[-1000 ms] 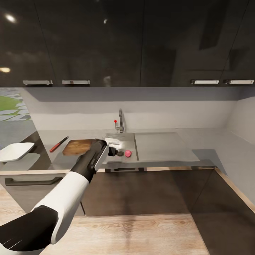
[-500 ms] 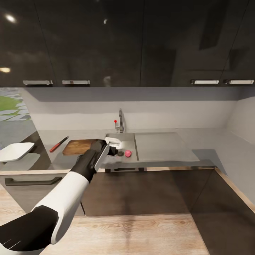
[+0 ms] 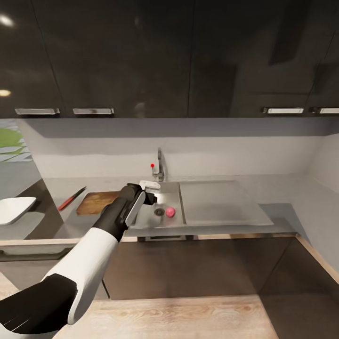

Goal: In the kitchen, take the Vidalia onion out of the sink, dice it on the chopping board with the paring knife, put the diced onion into the bowl on the countertop, then place both the paring knife and the chopping board into the sink.

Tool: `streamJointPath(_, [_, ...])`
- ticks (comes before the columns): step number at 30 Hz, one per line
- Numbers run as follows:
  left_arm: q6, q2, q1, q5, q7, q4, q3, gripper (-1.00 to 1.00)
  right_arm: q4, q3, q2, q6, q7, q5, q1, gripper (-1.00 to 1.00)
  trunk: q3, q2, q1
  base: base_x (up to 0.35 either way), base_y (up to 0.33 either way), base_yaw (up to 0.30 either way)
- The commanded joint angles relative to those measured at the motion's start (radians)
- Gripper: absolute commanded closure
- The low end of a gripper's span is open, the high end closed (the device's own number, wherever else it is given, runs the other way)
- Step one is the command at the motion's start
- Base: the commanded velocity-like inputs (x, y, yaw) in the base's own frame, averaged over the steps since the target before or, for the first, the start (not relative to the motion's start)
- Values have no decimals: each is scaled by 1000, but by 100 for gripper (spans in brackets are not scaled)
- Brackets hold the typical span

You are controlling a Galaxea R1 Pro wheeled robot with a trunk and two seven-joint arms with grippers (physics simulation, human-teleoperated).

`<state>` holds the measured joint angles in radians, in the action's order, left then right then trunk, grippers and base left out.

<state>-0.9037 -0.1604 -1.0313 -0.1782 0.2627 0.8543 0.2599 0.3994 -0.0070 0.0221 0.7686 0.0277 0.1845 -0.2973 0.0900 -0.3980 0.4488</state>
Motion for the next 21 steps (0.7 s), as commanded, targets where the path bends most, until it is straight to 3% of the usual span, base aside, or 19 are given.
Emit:
streamJointPath(1, [-3,0,-1,-10,9,-2,2,-100,1,-1,0,1,3,5,-1,-100,2,-2,1,318,0,0])
streamJointPath(9, [4,1,-1,-10,8,-58,2,-100,-4,1,1,1,4,6,-1,-100,2,-2,1,319,-32,0])
streamJointPath(21, [7,-1,-2,-12,5,-78,4,-100,-4,1,1,0,6,6,-1,-100,2,-2,1,295,-133,0])
